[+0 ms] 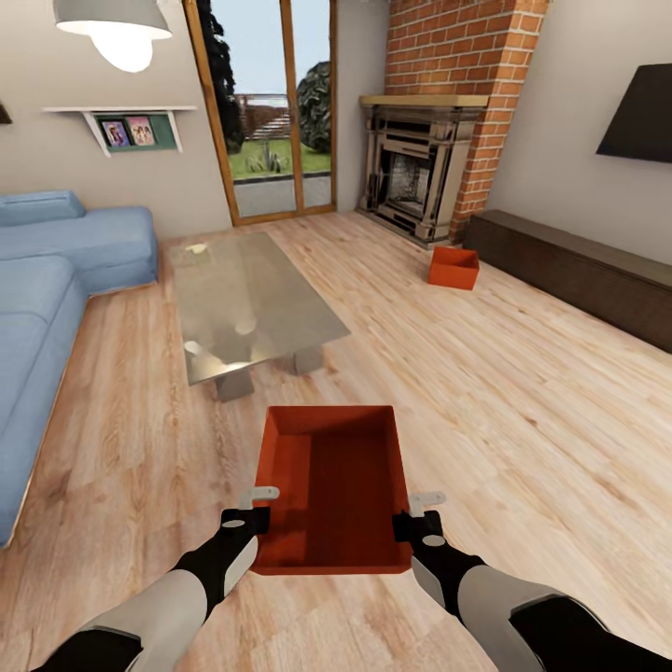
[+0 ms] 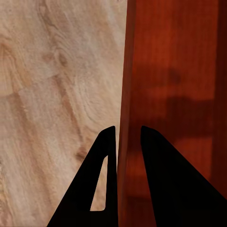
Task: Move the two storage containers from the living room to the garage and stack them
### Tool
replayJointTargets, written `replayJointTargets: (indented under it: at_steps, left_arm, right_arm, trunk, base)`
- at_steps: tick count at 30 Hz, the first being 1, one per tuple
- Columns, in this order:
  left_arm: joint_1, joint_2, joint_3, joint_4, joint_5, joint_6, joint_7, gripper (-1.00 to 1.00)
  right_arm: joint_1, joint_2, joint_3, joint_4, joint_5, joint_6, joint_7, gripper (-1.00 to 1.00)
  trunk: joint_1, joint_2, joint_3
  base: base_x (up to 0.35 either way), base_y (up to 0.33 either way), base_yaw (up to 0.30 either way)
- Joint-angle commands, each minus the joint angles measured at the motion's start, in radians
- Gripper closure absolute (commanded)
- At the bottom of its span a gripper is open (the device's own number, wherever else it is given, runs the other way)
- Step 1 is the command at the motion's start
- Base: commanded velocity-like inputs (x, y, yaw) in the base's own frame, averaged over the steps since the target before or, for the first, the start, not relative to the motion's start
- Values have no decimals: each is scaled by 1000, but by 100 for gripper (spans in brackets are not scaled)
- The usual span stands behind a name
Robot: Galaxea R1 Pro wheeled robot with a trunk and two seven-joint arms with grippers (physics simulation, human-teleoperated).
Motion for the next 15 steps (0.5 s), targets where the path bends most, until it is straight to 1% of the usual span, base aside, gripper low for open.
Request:
replayJointTargets:
  at_steps: [1,15]
  left_arm:
    - [-1,0,32,-22,-7,6,8,100]
    - [-1,6,32,-22,-7,6,8,100]
  right_arm:
    - [0,0,-13,4,-24,-5,-5,100]
    - [0,0,-13,4,-24,-5,-5,100]
  trunk:
    - [0,0,1]
    - [0,0,22]
  base:
    - [0,0,117]
    - [0,0,117]
